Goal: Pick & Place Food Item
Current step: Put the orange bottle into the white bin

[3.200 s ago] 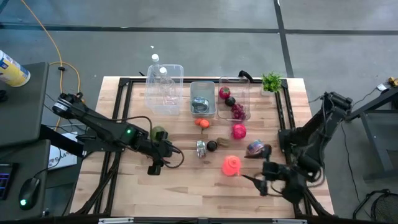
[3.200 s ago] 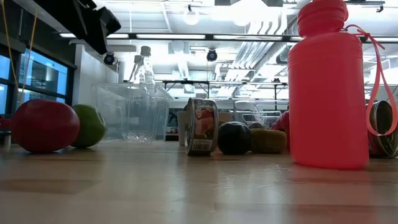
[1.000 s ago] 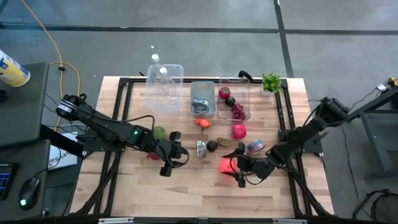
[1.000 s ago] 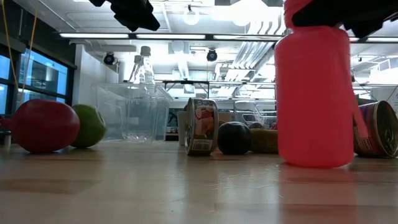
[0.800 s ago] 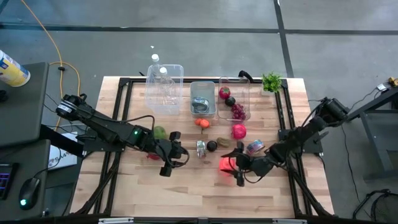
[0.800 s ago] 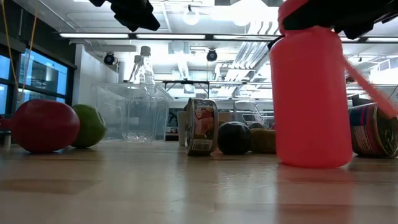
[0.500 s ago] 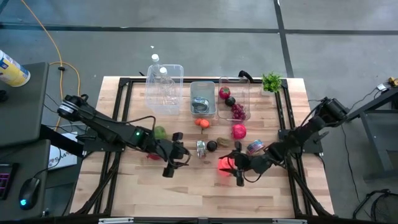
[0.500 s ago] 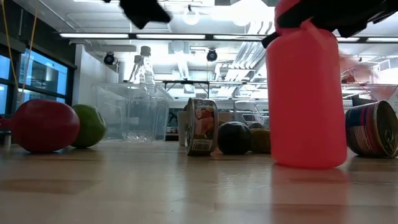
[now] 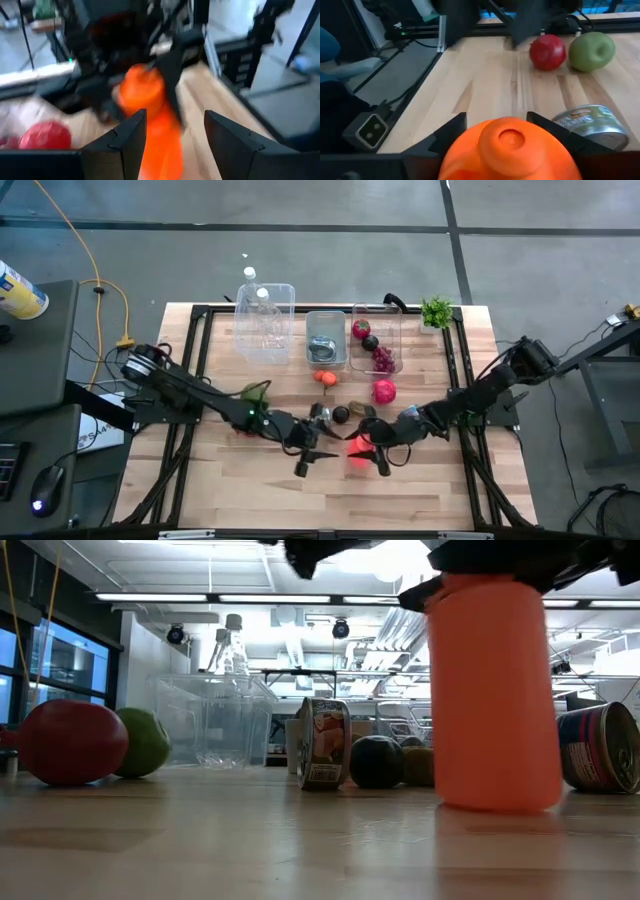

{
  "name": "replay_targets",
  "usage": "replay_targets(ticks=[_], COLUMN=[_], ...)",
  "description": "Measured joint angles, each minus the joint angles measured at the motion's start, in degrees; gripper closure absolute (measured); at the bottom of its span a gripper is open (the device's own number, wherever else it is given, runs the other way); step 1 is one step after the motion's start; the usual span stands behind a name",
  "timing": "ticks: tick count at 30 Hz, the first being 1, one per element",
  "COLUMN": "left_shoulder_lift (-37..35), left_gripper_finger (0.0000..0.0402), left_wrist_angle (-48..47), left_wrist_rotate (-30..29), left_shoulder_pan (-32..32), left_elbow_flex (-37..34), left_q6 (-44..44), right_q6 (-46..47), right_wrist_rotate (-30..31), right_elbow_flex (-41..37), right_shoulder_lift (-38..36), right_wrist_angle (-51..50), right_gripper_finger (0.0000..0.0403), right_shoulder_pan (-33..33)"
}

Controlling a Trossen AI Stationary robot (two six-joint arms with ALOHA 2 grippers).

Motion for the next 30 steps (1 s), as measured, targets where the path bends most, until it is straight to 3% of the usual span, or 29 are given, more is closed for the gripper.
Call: replay_targets(ticks=[2, 11, 16, 22, 30], left_shoulder_lift=[1.8, 4.4, 4.4, 5.7, 8.6], left_gripper_finger=[0.0211, 0.0211, 0.0211, 0.0211, 0.0211], left_wrist_angle=[4.6, 13.3, 14.4, 16.0, 21.2], left_wrist_rotate=[0.1, 0.1, 0.1, 0.2, 0.8], left_shoulder_pan=[0.0, 0.7, 2.5, 4.3, 4.3], left_elbow_flex=[0.0, 0.0, 0.0, 0.0, 0.2], left_q6=[0.0, 0.0, -0.3, -5.5, -3.7], right_q6=[0.2, -0.9, -1.2, -2.6, -3.0], right_wrist_rotate=[-0.5, -2.8, -4.3, -4.0, -5.9], right_elbow_flex=[0.1, 0.1, 0.1, 0.1, 0.0], right_shoulder_lift=[0.0, 0.0, 0.0, 0.0, 0.0], right_wrist_angle=[-0.3, -0.2, 0.2, 1.2, 1.4], right_gripper_finger=[0.0232, 0.0231, 0.0211, 0.0231, 0.0226], right_shoulder_pan=[-0.9, -1.3, -1.3, -2.2, -5.2])
